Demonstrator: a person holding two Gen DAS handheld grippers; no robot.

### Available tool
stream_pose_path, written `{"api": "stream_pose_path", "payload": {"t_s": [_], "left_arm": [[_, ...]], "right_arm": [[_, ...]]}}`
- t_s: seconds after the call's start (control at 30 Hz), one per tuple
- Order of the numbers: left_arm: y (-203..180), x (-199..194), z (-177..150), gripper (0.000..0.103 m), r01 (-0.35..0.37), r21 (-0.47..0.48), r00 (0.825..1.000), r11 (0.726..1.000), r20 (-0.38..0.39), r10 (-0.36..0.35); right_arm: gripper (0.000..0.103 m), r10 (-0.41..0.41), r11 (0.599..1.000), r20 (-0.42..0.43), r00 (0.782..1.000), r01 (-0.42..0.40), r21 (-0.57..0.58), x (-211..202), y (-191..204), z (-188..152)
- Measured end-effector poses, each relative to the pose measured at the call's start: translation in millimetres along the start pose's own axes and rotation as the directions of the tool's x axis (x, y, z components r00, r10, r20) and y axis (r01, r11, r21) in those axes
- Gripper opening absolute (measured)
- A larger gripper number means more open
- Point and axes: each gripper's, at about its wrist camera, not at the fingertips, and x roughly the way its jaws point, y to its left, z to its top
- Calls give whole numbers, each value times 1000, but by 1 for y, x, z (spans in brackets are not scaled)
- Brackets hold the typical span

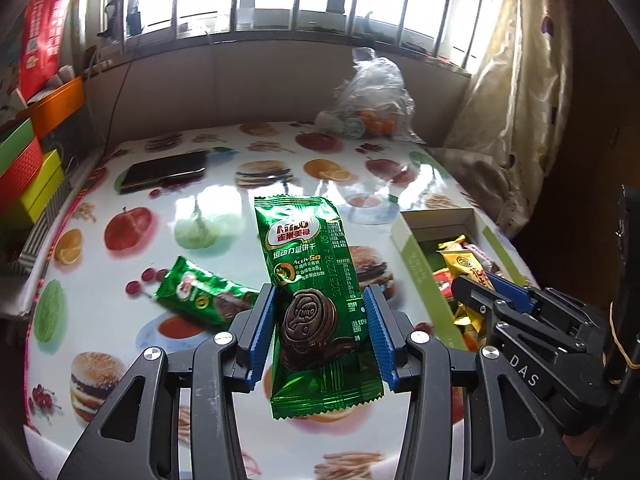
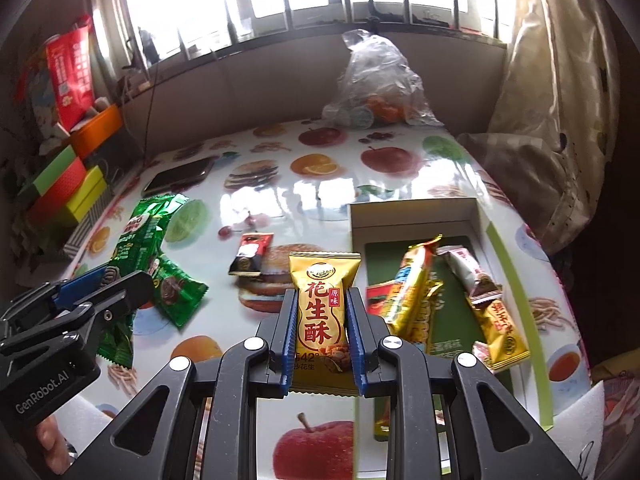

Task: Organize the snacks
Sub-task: 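Lift both snacks and carry them over the green box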

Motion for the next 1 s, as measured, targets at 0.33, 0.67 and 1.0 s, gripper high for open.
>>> {"api": "stream_pose_path", "payload": {"t_s": [0.33, 0.67, 1.0], "left_arm": [[-32, 9, 6, 46, 54, 38, 998, 998, -15, -53], [-73, 30, 13, 45, 131, 78, 990, 988, -55, -127], [-103, 53, 17, 45, 200, 96, 976, 975, -108, -189]], "right_arm": [[22, -38, 999, 14, 999, 38, 33, -14, -25, -2], [22, -96, 992, 11, 995, 95, 84, -21, -63, -6], [22, -131, 985, -12, 991, 132, 110, -18, -94, -14]]}}
